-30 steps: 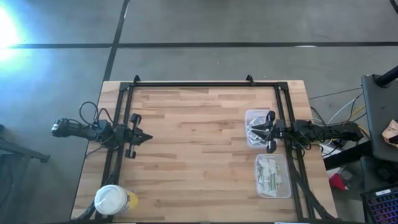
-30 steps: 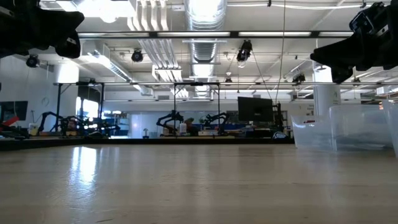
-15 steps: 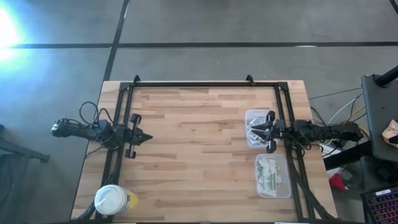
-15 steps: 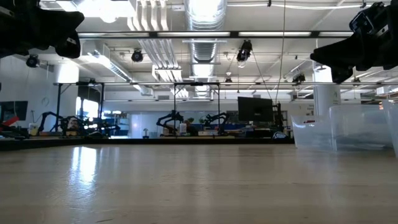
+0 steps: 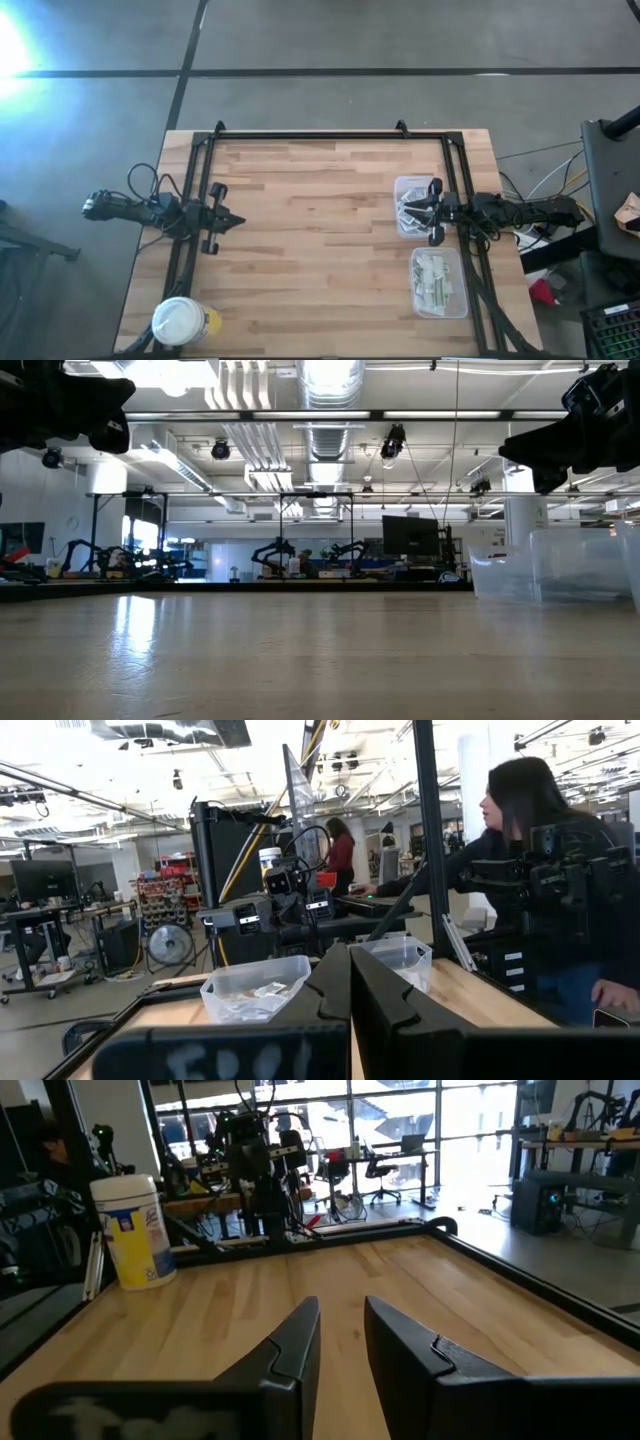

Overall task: Pick & Place First Aid Supplies
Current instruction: Return to Home Position

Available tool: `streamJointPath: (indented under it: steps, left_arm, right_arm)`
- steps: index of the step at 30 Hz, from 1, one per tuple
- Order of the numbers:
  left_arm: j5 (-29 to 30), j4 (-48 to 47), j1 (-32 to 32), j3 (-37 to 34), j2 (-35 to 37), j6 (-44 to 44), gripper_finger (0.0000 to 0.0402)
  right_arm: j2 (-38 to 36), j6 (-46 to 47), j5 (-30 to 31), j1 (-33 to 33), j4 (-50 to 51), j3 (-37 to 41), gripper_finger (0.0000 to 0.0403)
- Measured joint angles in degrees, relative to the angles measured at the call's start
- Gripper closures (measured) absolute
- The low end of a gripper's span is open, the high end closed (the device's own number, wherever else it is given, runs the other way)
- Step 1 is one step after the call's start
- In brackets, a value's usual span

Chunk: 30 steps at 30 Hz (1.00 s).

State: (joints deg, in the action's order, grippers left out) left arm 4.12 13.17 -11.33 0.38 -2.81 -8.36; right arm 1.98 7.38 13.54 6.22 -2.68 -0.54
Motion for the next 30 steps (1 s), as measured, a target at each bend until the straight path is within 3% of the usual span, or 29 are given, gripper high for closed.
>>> streamJointPath:
  steps: [12, 30]
  left_arm:
    - [0.0, 0.0, 0.0, 0.0, 0.0, 0.0, 0.0401]
    - [0.0, 0.0, 0.0, 0.0, 0.0, 0.0, 0.0401]
  right_arm:
    - [0.0, 0.0, 0.0, 0.0, 0.0, 0.0, 0.034]
    - [0.0, 0.0, 0.0, 0.0, 0.0, 0.0, 0.0316]
